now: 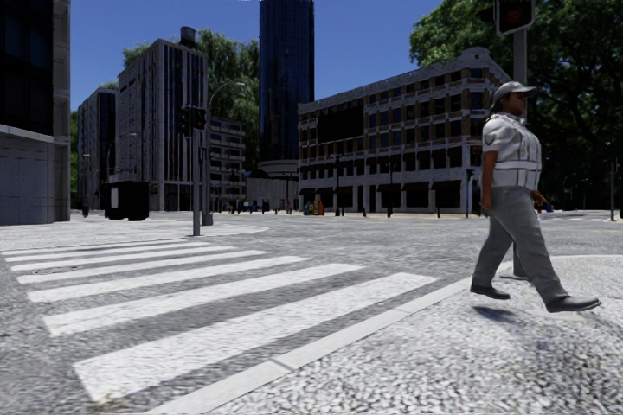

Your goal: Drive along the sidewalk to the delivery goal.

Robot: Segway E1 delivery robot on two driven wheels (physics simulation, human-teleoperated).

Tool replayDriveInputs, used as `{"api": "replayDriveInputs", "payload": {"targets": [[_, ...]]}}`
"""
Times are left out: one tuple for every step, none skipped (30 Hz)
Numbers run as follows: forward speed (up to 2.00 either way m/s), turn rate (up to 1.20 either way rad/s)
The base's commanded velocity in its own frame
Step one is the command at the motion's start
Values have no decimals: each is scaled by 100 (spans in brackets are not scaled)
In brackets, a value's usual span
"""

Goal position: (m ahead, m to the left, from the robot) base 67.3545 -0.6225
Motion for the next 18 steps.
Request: {"api": "replayDriveInputs", "payload": {"targets": [[200,62],[200,62],[200,62],[200,62],[200,62],[200,62],[200,62],[200,62],[200,62],[200,62],[200,62],[200,62],[200,62],[200,62],[200,62],[200,62],[200,62],[200,62]]}}
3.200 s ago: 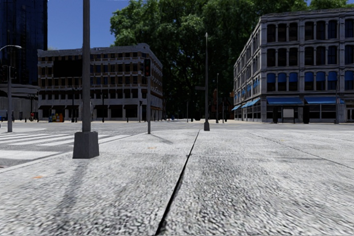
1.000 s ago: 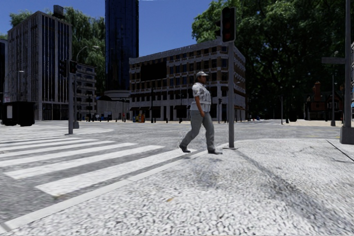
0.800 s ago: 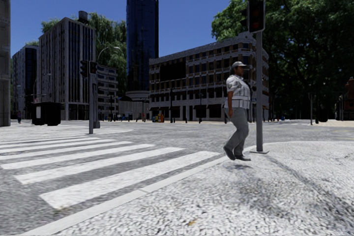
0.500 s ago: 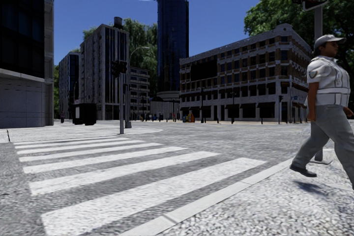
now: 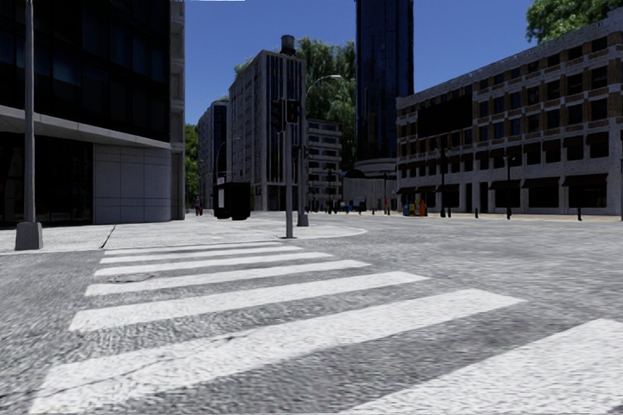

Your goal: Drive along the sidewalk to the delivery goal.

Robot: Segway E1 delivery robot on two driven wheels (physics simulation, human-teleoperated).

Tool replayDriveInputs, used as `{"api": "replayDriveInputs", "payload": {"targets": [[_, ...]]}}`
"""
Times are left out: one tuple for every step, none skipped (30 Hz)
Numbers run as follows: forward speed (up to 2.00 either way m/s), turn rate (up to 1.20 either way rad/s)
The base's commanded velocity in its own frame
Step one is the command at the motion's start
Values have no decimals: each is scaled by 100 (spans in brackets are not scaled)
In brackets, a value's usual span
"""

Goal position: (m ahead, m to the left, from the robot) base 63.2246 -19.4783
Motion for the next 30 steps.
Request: {"api": "replayDriveInputs", "payload": {"targets": [[200,62],[200,62],[200,54],[200,54],[200,2],[200,2],[200,14],[200,26],[200,34],[200,34],[200,43],[200,46],[200,47],[200,28],[200,28],[200,25],[200,24],[200,24],[200,24],[200,24],[200,24],[200,24],[200,28],[200,28],[200,35],[200,42],[200,43],[200,44],[200,44],[200,45]]}}
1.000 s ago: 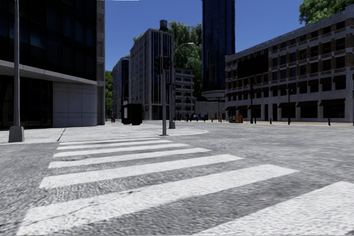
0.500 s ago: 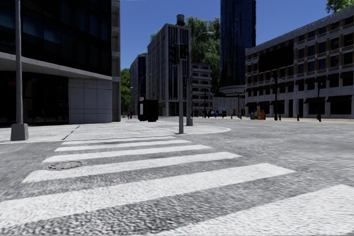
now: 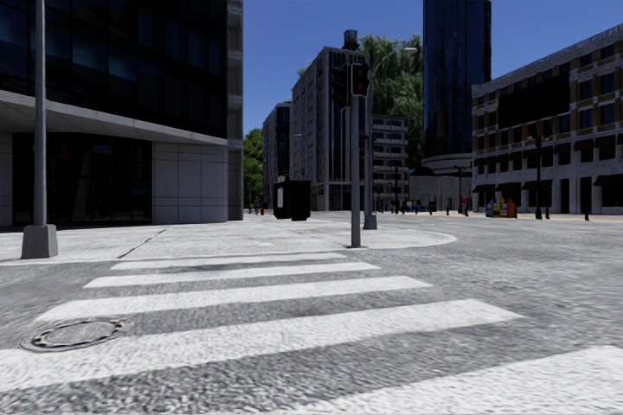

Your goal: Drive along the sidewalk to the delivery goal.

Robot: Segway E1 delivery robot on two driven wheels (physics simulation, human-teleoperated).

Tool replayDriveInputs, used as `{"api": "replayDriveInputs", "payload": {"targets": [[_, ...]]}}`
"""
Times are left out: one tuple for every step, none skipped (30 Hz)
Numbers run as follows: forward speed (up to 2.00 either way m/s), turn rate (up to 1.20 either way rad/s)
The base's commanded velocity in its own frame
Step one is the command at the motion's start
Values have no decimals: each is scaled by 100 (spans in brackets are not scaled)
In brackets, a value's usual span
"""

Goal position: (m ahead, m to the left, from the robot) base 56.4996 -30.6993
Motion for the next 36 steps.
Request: {"api": "replayDriveInputs", "payload": {"targets": [[200,45],[200,45],[200,45],[200,45],[200,45],[200,45],[200,45],[200,45],[200,45],[200,45],[200,45],[200,45],[200,44],[200,29],[200,0],[200,0],[200,0],[200,0],[200,0],[200,0],[200,0],[200,0],[200,0],[200,0],[200,0],[200,0],[200,0],[200,0],[200,0],[200,0],[200,0],[200,0],[200,0],[200,0],[200,0],[200,0]]}}
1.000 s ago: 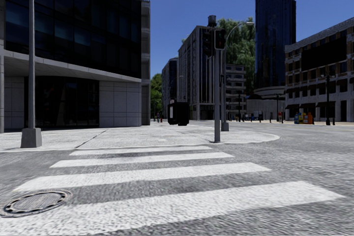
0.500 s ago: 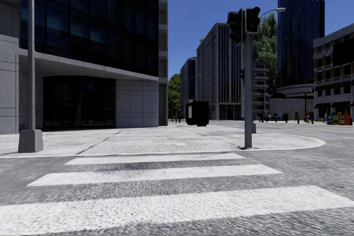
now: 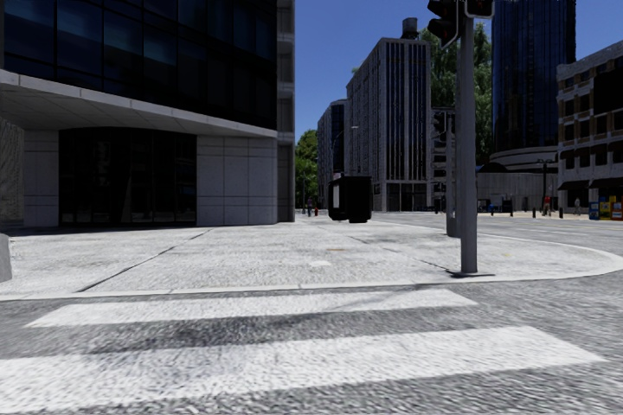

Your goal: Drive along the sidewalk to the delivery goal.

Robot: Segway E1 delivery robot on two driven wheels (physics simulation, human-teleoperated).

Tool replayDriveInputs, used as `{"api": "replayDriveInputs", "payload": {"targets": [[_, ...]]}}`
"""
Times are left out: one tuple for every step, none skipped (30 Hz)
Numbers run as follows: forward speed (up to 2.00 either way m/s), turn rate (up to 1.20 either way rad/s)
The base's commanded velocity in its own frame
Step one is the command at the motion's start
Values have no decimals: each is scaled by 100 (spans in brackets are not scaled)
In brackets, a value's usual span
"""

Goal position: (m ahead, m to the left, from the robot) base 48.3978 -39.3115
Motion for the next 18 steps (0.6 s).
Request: {"api": "replayDriveInputs", "payload": {"targets": [[200,0],[200,0],[200,0],[200,0],[200,0],[200,0],[200,0],[200,0],[200,0],[200,0],[200,0],[200,0],[200,0],[200,0],[200,-2],[200,-7],[200,-13],[200,-13]]}}
